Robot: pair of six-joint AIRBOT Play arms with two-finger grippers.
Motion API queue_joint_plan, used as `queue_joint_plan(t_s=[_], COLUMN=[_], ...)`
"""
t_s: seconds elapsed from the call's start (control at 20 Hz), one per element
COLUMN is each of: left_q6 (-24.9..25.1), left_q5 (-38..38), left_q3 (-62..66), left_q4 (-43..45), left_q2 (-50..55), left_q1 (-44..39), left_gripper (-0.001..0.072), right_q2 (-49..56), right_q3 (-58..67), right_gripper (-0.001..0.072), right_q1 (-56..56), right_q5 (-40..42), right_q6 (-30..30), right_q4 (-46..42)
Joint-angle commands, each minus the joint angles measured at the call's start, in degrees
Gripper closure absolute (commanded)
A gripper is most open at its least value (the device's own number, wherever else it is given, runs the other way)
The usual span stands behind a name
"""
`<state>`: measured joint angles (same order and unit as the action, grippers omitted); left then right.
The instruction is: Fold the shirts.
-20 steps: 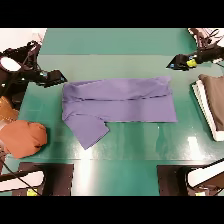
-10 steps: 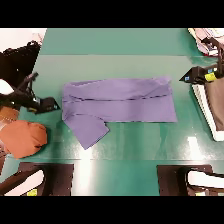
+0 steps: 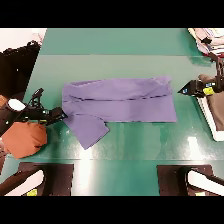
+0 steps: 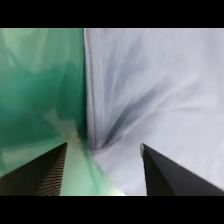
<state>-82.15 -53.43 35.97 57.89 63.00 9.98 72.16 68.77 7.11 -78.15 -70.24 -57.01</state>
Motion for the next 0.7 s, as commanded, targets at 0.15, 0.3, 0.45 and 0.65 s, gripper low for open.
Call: queue_joint_plan(t_s=[0.15,0.3,0.45,0.65], left_q6=[0.1,0.1,0.1,0.1], left_q5=[4.7,6.1,3.7,2.5], left_q3=[-1.3,-1.0,1.8,6.0], left_q4=[-2.8,-2.8,-2.6,-2.7], left_q2=[0.3,0.3,0.3,0.3], left_q1=[-4.7,-6.3,-6.3,-6.3], left_gripper=[0.0177,0.0667,0.0679,0.0679], right_q2=[-0.7,-0.7,-0.7,1.0], right_q3=[-3.8,-5.6,-10.8,-19.3], right_gripper=[0.0285,0.0285,0.0282,0.0181], right_q1=[0.0,0.6,5.0,12.7], right_q5=[1.0,0.9,-0.3,1.2], right_q6=[0.0,0.0,0.0,0.1], right_q4=[-0.3,-4.7,-6.0,-4.4])
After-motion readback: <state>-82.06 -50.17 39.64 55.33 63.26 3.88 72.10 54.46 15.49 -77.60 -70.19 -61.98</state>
